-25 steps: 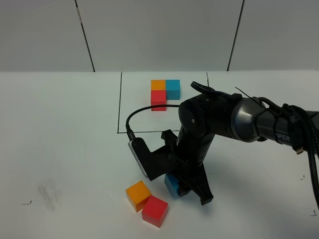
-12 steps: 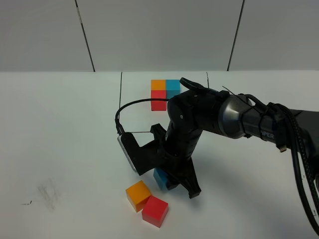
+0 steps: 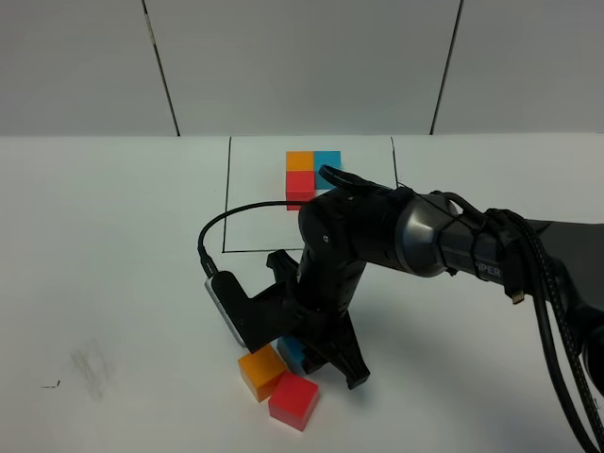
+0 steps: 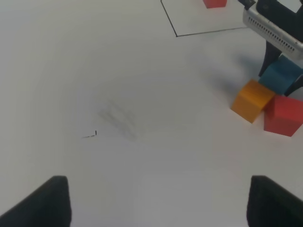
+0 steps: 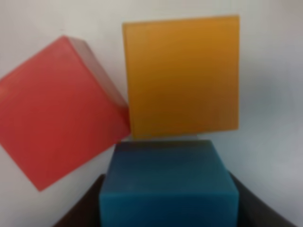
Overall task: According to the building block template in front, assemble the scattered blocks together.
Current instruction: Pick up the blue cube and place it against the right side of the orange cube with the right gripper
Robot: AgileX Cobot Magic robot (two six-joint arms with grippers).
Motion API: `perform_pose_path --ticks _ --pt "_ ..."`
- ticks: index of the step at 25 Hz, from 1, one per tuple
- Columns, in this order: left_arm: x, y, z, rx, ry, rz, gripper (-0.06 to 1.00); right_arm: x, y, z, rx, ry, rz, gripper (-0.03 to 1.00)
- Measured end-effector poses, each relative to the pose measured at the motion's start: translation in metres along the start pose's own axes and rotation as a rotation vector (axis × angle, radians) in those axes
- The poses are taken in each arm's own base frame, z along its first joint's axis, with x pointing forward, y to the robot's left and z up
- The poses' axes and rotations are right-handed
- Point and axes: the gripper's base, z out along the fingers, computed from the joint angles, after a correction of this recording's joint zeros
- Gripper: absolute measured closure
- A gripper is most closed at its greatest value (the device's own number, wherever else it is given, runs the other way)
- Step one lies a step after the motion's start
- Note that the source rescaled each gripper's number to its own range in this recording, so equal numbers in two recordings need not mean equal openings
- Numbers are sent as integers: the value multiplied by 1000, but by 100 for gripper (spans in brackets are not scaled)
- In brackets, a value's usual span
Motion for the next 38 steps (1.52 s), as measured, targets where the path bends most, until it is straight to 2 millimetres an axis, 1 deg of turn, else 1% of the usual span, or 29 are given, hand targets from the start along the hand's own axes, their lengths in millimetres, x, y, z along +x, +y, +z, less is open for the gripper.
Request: perform_pose_path --ticks 3,9,12,16,18,38 --pt "0 0 0 0 0 0 -1 -5 0 1 17 -4 -23 76" --pt "0 0 0 0 0 0 -1 -6 -2 1 41 -6 -43 76" --pt "0 0 0 0 0 0 -1 -5 -3 7 38 -4 -47 76" --pt "0 0 0 0 0 0 -1 -4 -2 22 12 3 -55 76" --pt "0 0 0 0 0 0 -1 -6 -4 25 7 2 -59 76" --pt "0 0 0 0 0 -1 -1 -8 -6 27 1 -16 -42 76"
